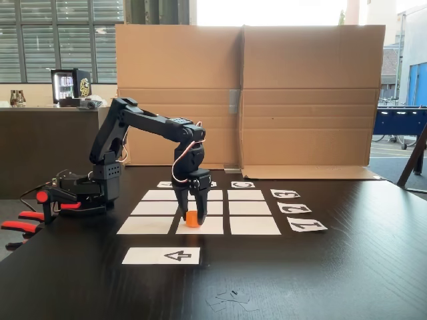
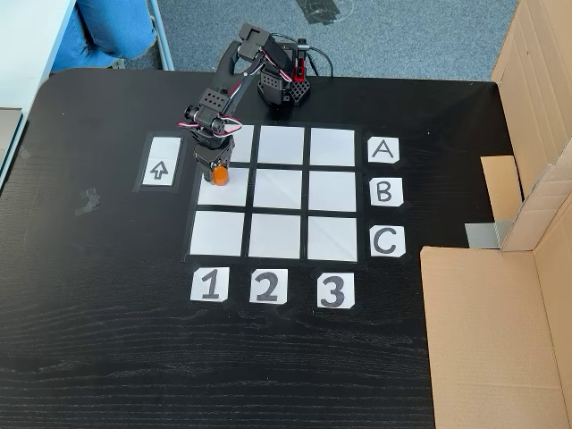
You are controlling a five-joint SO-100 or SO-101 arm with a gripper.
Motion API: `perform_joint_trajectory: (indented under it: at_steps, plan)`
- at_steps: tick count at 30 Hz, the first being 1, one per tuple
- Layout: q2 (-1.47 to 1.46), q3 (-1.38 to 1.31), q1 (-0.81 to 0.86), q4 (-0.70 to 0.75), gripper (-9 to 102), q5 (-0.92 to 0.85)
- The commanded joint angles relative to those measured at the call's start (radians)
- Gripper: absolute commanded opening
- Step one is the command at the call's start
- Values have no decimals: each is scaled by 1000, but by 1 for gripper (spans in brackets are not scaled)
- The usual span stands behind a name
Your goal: Pick up the round, orange token and place it in the grid on square B1.
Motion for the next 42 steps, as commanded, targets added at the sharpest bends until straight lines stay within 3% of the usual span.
perform_joint_trajectory:
  at_steps: [1,8,16,24,30,32,33,35,42]
  plan:
    - [0,-21,3,3,41,-20]
    - [60,94,-11,-43,45,-40]
    - [423,479,11,-227,51,-49]
    - [988,942,230,-466,54,-160]
    - [1378,1138,569,-584,54,-204]
    - [1410,1120,709,-591,48,-204]
    - [1436,1118,773,-614,39,-204]
    - [1493,1140,896,-698,-1,-202]
    - [1819,1462,1223,-793,-1,-160]
